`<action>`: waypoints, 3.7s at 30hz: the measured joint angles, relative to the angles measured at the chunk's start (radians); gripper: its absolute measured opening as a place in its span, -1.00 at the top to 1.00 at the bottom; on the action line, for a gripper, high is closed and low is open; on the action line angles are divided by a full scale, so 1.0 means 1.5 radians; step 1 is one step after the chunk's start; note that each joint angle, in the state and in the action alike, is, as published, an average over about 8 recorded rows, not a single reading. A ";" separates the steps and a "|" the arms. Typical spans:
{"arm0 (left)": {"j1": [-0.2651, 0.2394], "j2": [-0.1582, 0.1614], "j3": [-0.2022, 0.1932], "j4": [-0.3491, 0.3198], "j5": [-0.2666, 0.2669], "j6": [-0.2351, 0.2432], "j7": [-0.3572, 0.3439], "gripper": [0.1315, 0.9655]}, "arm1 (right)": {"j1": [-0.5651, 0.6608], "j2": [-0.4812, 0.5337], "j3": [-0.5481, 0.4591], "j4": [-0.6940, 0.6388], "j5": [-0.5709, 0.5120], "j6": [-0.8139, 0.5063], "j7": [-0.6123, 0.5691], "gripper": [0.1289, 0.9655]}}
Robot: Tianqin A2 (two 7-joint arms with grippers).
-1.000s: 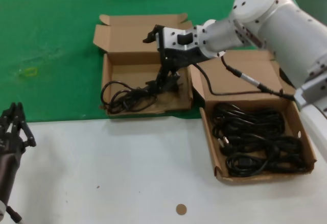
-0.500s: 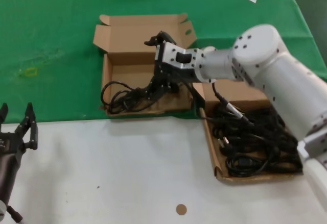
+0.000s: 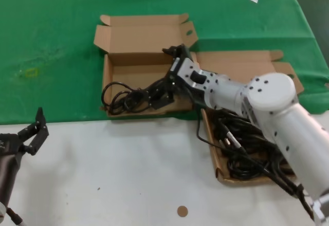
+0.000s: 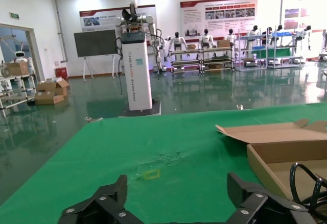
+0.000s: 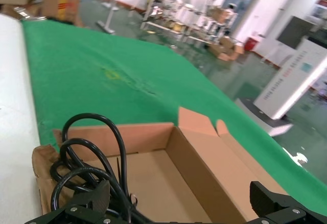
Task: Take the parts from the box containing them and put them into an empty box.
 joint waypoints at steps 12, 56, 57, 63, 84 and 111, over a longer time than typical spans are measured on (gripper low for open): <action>0.000 0.000 0.000 0.000 0.000 0.000 0.000 -0.57 | -0.153 0.029 0.058 0.155 0.053 0.092 0.053 -1.00; 0.000 0.000 0.000 0.000 0.000 0.000 0.000 -1.00 | -0.549 0.102 0.207 0.556 0.190 0.331 0.189 -1.00; 0.000 0.000 0.000 0.000 0.000 0.000 0.000 -1.00 | -0.549 0.102 0.207 0.556 0.190 0.331 0.189 -1.00; 0.000 0.000 0.000 0.000 0.000 0.000 0.000 -1.00 | -0.549 0.102 0.207 0.556 0.190 0.331 0.189 -1.00; 0.000 0.000 0.000 0.000 0.000 0.000 0.000 -1.00 | -0.549 0.102 0.207 0.556 0.190 0.331 0.189 -1.00; 0.000 0.000 0.000 0.000 0.000 0.000 0.000 -1.00 | -0.549 0.102 0.207 0.556 0.190 0.331 0.189 -1.00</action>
